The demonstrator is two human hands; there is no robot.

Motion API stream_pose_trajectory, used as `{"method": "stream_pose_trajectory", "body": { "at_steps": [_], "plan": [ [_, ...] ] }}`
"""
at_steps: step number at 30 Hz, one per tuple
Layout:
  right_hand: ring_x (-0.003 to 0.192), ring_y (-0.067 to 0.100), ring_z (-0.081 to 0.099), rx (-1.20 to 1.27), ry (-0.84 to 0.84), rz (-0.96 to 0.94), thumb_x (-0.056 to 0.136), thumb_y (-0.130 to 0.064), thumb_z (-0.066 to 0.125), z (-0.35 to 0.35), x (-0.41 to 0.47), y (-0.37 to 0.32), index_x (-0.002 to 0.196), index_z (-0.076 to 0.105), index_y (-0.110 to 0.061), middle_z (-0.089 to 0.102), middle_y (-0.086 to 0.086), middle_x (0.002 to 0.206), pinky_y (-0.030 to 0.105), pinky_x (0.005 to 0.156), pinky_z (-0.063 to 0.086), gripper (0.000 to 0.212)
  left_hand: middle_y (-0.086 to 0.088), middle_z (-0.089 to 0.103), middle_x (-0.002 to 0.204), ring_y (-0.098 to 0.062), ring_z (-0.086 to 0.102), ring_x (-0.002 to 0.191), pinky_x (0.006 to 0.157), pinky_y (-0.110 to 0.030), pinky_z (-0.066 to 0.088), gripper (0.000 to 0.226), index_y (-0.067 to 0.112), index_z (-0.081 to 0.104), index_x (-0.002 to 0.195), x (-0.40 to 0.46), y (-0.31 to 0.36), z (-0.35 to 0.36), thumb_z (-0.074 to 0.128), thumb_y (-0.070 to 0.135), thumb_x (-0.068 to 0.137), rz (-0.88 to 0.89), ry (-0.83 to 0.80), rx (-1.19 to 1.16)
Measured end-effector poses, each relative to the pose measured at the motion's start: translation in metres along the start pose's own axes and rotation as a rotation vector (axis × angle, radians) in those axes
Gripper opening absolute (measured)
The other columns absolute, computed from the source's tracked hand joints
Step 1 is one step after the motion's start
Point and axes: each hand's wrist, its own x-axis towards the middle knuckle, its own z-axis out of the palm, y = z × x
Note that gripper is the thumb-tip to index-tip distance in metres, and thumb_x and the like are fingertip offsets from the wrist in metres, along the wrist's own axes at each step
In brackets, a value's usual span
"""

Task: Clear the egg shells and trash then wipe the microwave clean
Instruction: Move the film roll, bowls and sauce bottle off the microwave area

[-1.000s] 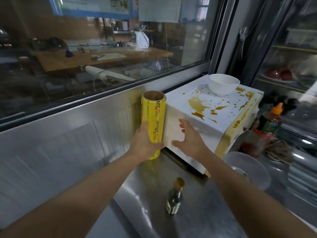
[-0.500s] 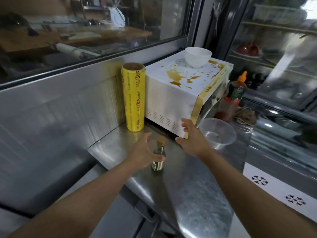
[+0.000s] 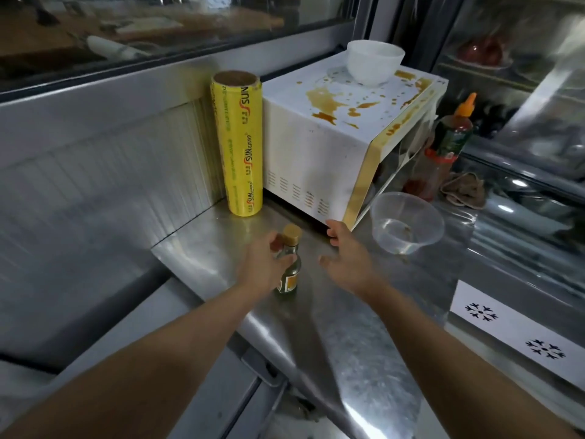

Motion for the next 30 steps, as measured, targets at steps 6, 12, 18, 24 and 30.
{"method": "stream_pose_trajectory", "body": {
  "at_steps": [6,12,18,24,30],
  "plan": [
    [0.129,0.021,0.041,0.028,-0.054,-0.011,0.084,-0.003,0.059,0.009,0.022,-0.010,0.142,0.029,-0.015,0.040,0.007,0.140,0.032,0.104,0.038,0.067,0.001,0.066,0.087,-0.013,0.060,0.082,0.076,-0.021,0.044,0.024,0.009,0.066,0.100,0.008,0.002,-0.009,0.073,0.010,0.077,0.001,0.018,-0.050],
    [0.127,0.021,0.042,0.015,-0.081,-0.049,0.085,-0.001,0.055,0.019,0.056,-0.032,0.141,0.032,-0.014,0.041,0.007,0.140,0.028,0.103,0.035,0.063,0.006,0.067,0.078,-0.018,0.066,0.082,0.083,-0.039,0.053,0.017,0.023,0.063,0.081,0.040,-0.008,-0.037,0.076,0.017,0.073,-0.081,0.128,-0.060],
    [0.131,0.023,0.039,0.036,-0.133,-0.072,0.086,-0.007,0.058,0.036,0.093,-0.059,0.144,0.029,-0.012,0.038,0.009,0.145,0.036,0.108,0.033,0.064,-0.004,0.069,0.082,-0.027,0.065,0.084,0.080,-0.048,0.053,0.030,0.015,0.064,0.084,0.093,-0.027,-0.074,0.073,0.033,0.062,-0.141,0.223,-0.050],
    [0.125,0.022,0.044,-0.002,-0.139,-0.101,0.087,-0.006,0.058,0.057,0.131,-0.071,0.140,0.035,-0.013,0.043,0.007,0.138,0.030,0.103,0.034,0.058,-0.010,0.071,0.089,-0.030,0.066,0.088,0.083,-0.045,0.053,0.019,0.015,0.066,0.090,0.143,-0.040,-0.100,0.075,0.019,0.074,-0.145,0.310,0.003],
    [0.113,0.016,0.050,0.029,-0.135,-0.091,0.084,-0.005,0.058,0.074,0.159,-0.066,0.136,0.038,-0.015,0.049,0.004,0.133,0.022,0.089,0.039,0.056,-0.006,0.069,0.086,-0.026,0.064,0.086,0.080,-0.042,0.053,0.019,0.012,0.065,0.089,0.179,-0.046,-0.108,0.074,0.022,0.075,-0.138,0.350,0.029]
  ]
}}
